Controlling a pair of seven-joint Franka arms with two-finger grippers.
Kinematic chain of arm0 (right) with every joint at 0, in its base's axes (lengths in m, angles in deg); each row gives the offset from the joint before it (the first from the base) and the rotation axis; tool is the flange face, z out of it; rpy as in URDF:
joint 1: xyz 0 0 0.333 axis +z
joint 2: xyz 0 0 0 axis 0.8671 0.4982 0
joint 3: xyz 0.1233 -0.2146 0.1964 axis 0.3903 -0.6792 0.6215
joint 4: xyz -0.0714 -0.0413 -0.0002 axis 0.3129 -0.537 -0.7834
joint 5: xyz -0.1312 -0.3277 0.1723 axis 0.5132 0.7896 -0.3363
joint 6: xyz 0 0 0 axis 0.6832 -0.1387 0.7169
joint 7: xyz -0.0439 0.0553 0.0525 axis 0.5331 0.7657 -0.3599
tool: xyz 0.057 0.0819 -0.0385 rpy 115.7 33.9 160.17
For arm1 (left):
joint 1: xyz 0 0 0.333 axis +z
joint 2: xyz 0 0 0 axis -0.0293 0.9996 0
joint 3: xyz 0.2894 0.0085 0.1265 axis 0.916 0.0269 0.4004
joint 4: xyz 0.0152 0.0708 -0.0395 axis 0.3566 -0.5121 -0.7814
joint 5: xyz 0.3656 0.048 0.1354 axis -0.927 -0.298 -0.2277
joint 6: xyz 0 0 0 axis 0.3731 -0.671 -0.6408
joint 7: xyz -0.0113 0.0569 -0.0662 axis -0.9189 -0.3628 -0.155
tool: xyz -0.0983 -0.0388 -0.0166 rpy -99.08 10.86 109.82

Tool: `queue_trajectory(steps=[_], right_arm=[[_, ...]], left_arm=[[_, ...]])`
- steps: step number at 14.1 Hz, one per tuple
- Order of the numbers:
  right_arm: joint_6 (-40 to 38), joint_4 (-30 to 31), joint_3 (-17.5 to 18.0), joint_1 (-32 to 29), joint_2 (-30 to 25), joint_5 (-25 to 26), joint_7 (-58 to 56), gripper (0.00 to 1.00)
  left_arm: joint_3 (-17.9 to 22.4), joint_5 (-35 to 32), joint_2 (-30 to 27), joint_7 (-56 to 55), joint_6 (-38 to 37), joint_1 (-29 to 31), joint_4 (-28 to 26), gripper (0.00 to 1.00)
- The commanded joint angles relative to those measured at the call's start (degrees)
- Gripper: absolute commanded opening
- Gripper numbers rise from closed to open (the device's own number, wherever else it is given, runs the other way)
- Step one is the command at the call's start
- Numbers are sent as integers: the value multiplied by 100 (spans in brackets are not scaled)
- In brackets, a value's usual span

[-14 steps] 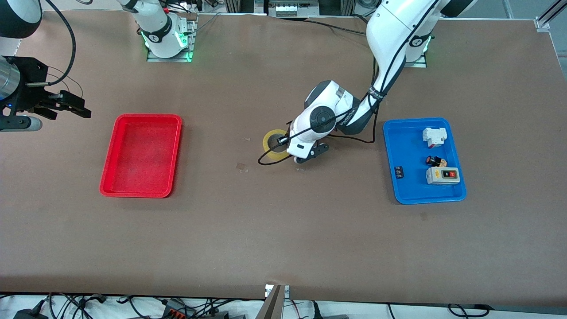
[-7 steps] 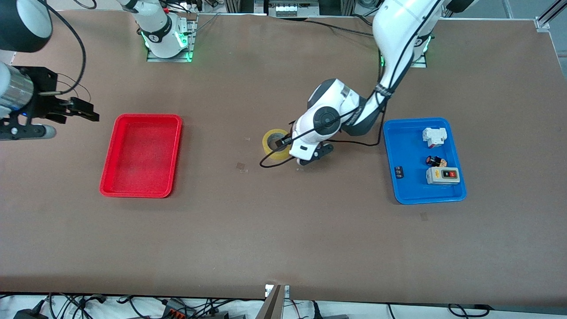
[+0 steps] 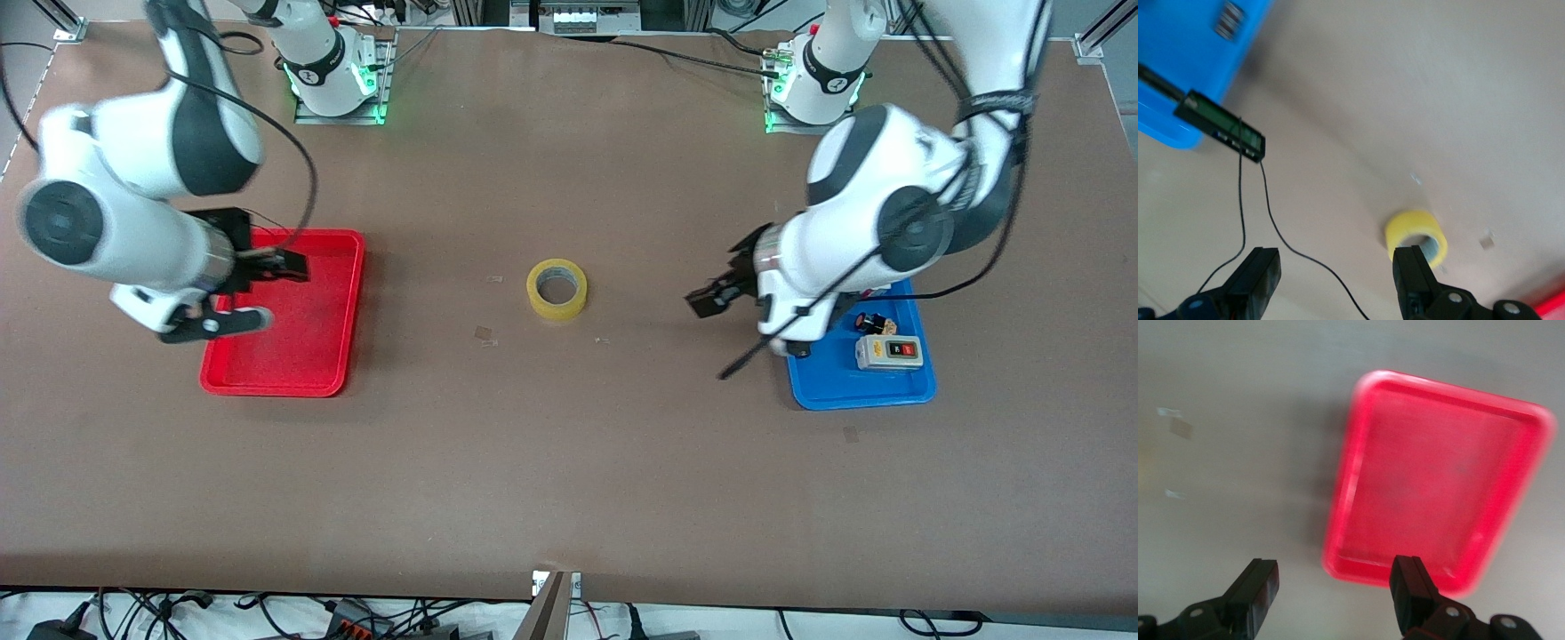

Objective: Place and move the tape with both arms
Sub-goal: 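Release the tape with the left gripper while the right gripper reaches toward it, then grasp the tape roll with the right gripper while the left gripper withdraws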

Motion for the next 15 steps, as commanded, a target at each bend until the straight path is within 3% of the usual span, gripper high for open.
queue_trajectory(steps=[1,4,7,10,13,15], right_arm=[[470,-57,-16,674,424,-422,522,100],[1120,-136,-25,1466,864,-398,1505,100],[1709,-232,-25,1993,1330,-459,2463,100],[1825,-688,-25,2582,1874,-407,3457,100],[2096,-963,-25,2812,2218,-415,3898,100],[2308,-945,-25,2865,2324,-415,3899,100]], left_arm=[[-56,-474,-124,73,-348,42,-40,100],[-38,-721,-168,835,-621,330,-101,100],[49,-669,-913,2345,-692,745,-592,100],[454,-669,-1651,3488,-736,754,-1068,100],[577,-730,-1925,4622,-1271,973,-981,100],[874,-739,-2092,5370,-1456,992,-876,100]])
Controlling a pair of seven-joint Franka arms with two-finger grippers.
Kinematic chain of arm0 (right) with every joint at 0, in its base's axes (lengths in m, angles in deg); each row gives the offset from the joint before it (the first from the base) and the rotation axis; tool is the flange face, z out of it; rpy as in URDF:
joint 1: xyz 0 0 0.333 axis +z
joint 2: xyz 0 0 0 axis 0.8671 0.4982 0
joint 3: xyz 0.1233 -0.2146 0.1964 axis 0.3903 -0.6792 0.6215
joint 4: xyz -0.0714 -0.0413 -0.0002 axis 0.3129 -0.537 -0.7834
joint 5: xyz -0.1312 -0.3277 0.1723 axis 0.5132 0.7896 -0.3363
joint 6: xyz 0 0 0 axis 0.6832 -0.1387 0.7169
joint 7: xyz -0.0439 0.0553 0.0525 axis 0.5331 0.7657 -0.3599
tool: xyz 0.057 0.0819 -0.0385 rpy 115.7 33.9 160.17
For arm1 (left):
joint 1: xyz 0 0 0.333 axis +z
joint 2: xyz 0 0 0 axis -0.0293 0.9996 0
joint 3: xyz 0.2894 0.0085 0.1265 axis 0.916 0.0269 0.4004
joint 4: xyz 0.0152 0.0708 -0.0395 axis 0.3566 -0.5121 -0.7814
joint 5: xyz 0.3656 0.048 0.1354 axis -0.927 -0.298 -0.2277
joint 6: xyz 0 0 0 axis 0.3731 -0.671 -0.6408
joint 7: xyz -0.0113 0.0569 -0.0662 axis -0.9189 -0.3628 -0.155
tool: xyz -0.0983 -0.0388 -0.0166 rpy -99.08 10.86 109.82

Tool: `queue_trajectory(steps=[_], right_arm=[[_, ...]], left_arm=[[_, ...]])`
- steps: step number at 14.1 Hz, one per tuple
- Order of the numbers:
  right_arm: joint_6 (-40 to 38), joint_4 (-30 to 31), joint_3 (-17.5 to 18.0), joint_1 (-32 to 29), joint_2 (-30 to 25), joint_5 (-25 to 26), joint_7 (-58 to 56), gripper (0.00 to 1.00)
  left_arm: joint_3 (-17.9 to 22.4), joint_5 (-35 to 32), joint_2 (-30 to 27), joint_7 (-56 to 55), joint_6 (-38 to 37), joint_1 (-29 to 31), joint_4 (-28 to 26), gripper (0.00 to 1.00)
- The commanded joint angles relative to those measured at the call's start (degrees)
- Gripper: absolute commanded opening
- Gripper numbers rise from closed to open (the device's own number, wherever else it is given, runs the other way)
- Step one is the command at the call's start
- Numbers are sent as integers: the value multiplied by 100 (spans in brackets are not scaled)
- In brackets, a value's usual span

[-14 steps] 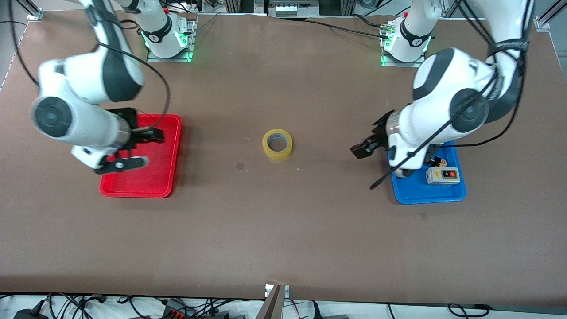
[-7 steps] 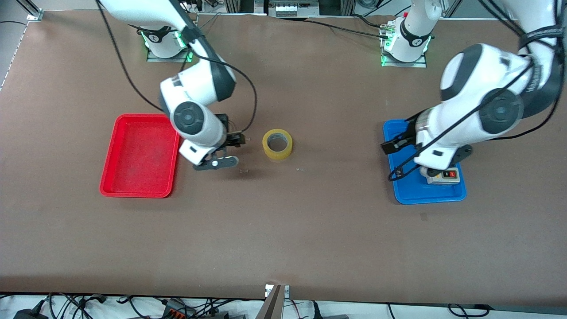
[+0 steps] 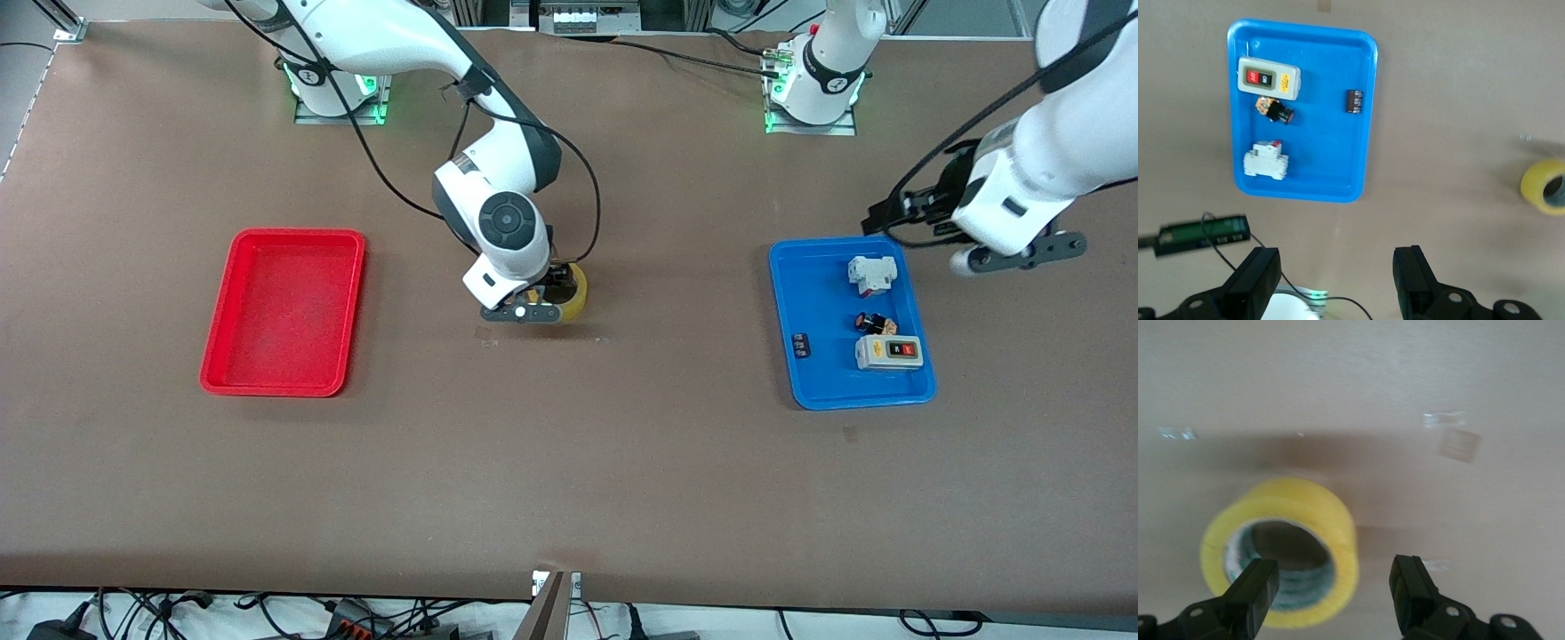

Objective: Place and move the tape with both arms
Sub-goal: 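Grasp the tape roll with the right gripper while the left gripper withdraws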

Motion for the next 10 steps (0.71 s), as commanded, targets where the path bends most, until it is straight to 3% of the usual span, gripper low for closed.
queue_trajectory(steps=[1,4,7,8,10], right_arm=[[97,-171,-49,14,188,-12,70,100],[106,-179,-49,14,259,-12,62,100],[97,-171,-49,41,347,-21,62,97],[88,-162,-49,41,347,-30,62,87],[44,-144,-49,50,347,-29,53,61]], left_arm=[[285,-160,-244,1115,-183,58,19,100],[312,-662,-201,2277,122,110,266,100],[312,-697,-69,2236,1009,198,363,100],[321,-662,-112,2201,959,189,397,100],[548,-583,-226,2034,137,23,433,100]])
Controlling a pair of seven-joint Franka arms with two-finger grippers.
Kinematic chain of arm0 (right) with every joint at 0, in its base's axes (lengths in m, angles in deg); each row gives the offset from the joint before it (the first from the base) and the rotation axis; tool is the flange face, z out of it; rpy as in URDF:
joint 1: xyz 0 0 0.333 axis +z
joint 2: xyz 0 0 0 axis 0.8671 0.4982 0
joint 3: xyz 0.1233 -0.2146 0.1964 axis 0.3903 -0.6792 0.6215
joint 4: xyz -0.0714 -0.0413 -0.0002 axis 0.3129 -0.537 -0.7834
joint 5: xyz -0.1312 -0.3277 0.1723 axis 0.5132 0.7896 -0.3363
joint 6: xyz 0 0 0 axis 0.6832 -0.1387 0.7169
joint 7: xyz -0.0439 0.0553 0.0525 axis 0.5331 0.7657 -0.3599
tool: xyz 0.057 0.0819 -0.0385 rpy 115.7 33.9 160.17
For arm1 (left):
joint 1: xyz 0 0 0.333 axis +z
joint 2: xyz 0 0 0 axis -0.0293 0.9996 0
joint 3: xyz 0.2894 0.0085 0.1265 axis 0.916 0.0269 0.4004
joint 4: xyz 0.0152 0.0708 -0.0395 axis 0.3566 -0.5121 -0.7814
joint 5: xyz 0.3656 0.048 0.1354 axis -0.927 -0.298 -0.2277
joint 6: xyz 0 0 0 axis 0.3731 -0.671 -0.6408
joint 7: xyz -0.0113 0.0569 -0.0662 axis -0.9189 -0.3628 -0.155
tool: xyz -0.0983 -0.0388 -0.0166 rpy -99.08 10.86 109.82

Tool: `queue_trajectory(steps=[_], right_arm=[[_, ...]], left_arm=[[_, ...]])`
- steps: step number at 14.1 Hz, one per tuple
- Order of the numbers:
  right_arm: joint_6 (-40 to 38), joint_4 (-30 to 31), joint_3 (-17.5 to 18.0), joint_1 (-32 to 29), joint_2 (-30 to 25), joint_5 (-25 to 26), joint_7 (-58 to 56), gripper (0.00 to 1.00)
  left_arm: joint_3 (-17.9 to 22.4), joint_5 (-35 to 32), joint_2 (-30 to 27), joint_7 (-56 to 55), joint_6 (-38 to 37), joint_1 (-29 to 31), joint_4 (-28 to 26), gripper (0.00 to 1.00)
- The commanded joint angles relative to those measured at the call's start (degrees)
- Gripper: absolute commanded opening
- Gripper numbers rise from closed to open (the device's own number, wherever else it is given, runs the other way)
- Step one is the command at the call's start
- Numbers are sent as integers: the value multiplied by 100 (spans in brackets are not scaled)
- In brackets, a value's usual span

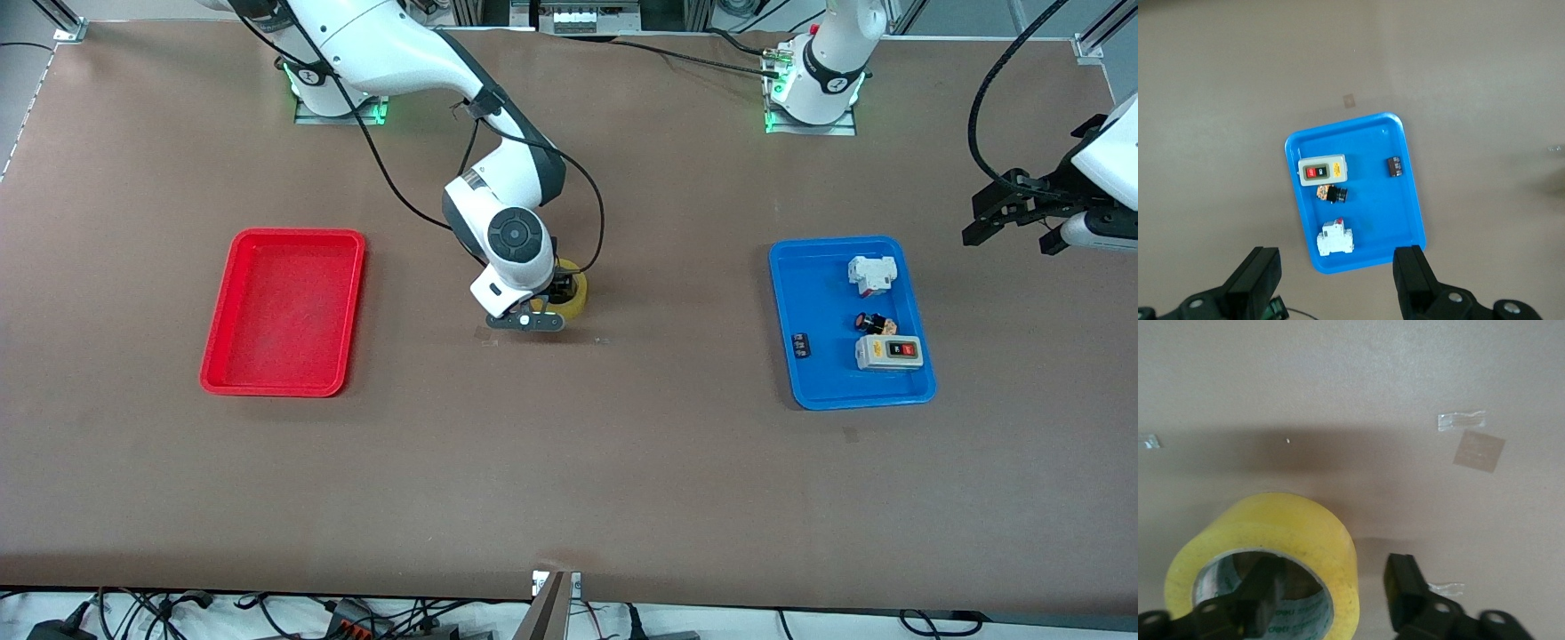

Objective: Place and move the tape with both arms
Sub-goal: 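Grasp the tape roll with the right gripper while the left gripper withdraws, then carry the tape roll with the right gripper over the red tray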

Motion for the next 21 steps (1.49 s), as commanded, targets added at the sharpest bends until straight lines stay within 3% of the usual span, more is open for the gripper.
queue_trajectory(steps=[1,4,5,7,11,17,21], right_arm=[[-86,-108,-7,32,40,-56,32,48],[-210,-134,-7,-29,5,-91,58,5],[-210,-143,-16,-47,-38,-91,102,0],[-279,-143,-86,-134,-327,-91,181,0],[-1209,-38,-148,-1187,-1040,-12,-527,0],[-1063,1542,-245,-3182,-1839,241,-2690,0],[-309,2851,-236,-3912,-2463,629,-3315,0]], left_arm=[[268,165,-82,-38,-822,-225,194,100],[312,272,-21,-73,-841,-243,325,100],[321,237,5,-82,-833,-261,335,100],[321,219,6,-178,-824,-261,335,100],[312,-18,67,-196,-806,-252,344,100],[260,52,111,-187,-832,-199,467,100],[251,61,120,-187,-833,-190,476,100]])
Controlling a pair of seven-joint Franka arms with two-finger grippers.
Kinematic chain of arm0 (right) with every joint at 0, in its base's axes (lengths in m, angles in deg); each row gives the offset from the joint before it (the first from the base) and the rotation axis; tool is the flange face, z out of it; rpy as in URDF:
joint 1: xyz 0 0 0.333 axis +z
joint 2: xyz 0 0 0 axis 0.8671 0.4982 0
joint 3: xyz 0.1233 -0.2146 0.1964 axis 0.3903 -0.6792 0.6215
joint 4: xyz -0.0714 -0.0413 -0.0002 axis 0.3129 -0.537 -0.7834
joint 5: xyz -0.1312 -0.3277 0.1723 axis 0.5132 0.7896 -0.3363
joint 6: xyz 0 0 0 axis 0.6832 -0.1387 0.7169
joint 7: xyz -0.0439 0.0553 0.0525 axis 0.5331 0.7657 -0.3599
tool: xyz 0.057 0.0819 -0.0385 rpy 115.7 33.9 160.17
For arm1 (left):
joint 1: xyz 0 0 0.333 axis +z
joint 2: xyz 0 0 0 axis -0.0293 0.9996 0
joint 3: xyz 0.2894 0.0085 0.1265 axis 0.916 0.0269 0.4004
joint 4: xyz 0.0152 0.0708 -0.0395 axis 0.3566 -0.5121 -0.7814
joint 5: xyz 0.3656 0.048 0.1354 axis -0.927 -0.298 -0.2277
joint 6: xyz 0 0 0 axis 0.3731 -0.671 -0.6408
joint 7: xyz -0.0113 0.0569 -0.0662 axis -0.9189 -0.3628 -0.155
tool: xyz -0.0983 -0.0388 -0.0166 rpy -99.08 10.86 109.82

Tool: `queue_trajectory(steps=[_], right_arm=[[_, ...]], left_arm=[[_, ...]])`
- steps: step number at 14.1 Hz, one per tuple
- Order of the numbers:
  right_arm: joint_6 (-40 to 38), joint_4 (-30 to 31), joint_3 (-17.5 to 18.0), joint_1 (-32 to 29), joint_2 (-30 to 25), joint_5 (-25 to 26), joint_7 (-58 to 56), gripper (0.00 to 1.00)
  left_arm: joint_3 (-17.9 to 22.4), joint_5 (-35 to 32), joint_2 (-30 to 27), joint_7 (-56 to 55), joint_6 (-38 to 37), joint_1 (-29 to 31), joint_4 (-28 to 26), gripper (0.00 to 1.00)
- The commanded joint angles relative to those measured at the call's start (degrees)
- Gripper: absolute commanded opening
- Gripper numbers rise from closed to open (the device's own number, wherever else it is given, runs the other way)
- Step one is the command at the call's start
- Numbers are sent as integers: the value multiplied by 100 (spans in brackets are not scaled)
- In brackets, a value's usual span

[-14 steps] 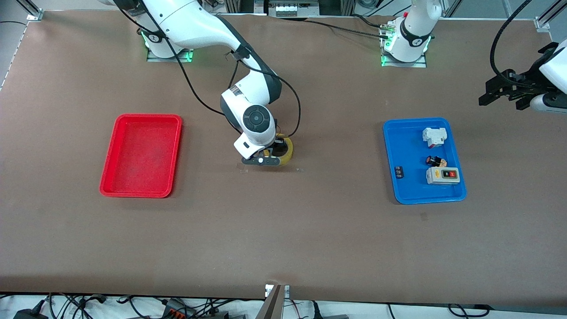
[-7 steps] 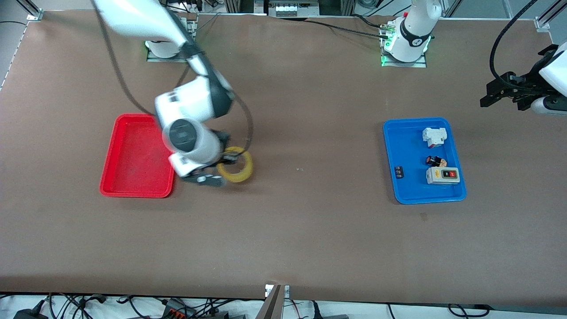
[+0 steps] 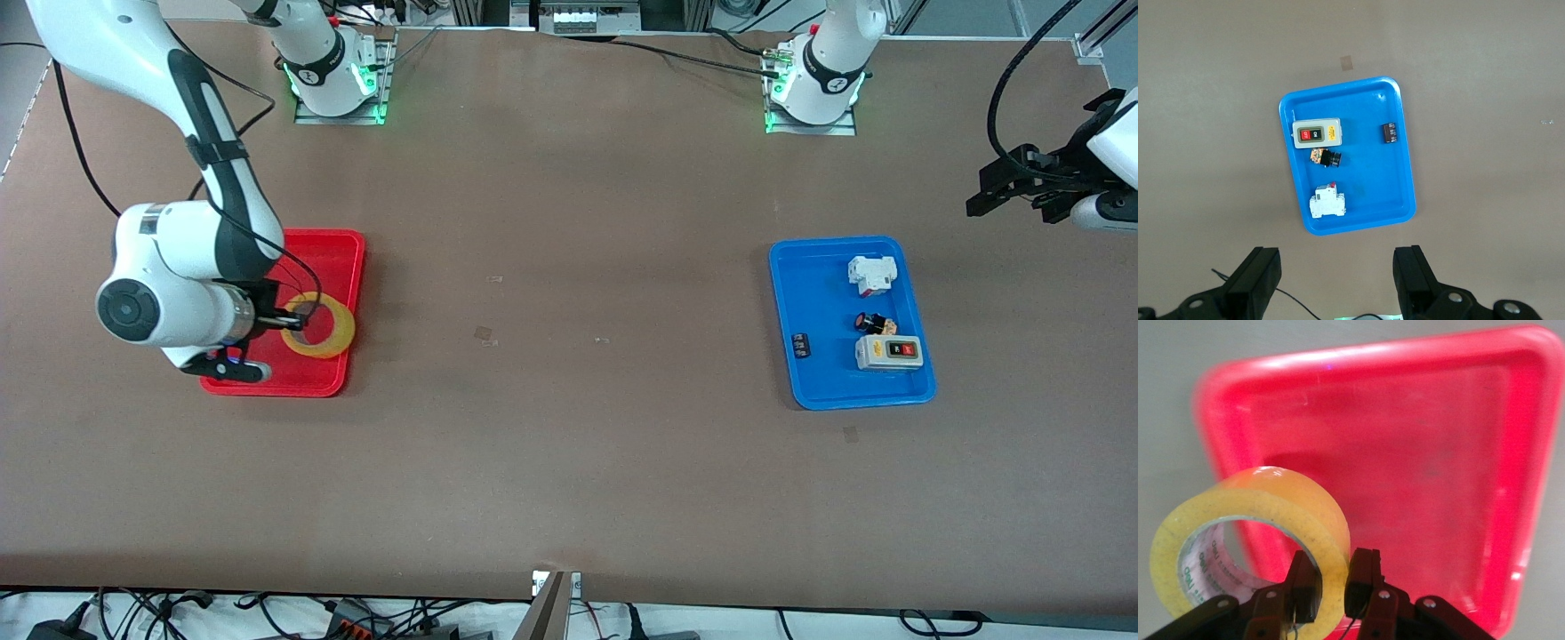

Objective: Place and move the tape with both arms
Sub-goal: 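Carry the tape roll with the right gripper over the red tray, then lower the tape into the red tray and open the right gripper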

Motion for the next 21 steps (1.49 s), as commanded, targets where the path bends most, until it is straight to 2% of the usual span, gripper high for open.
queue_trajectory(steps=[1,3,6,10,11,12,13,15,17,21], right_arm=[[623,1117,112,-470,-712,128,-556,0],[782,1259,112,-726,-668,128,-865,0],[1440,1698,112,-701,-677,128,-884,0],[1495,1708,112,-683,-651,232,-963,0],[1495,1699,112,-675,-633,277,-963,6],[1486,1656,112,-649,-598,312,-963,55],[1469,1603,112,-666,-606,321,-963,100],[1233,1349,147,-648,-816,321,-928,100],[515,736,173,-648,-1010,321,-980,100],[-1892,-1591,200,-631,-941,155,-1024,100]], left_arm=[[-22,-51,109,-57,-128,-20,230,100],[-31,97,109,-49,-119,-29,238,100],[-40,168,144,-31,-128,-20,335,100],[-4,195,188,13,-128,6,344,100],[-4,195,188,13,-128,6,353,100],[-13,195,179,4,-128,6,361,100],[-13,195,171,4,-137,6,361,100],[31,195,171,22,-137,15,361,100],[22,177,171,13,-137,15,361,100],[13,186,179,13,-137,6,484,100]])
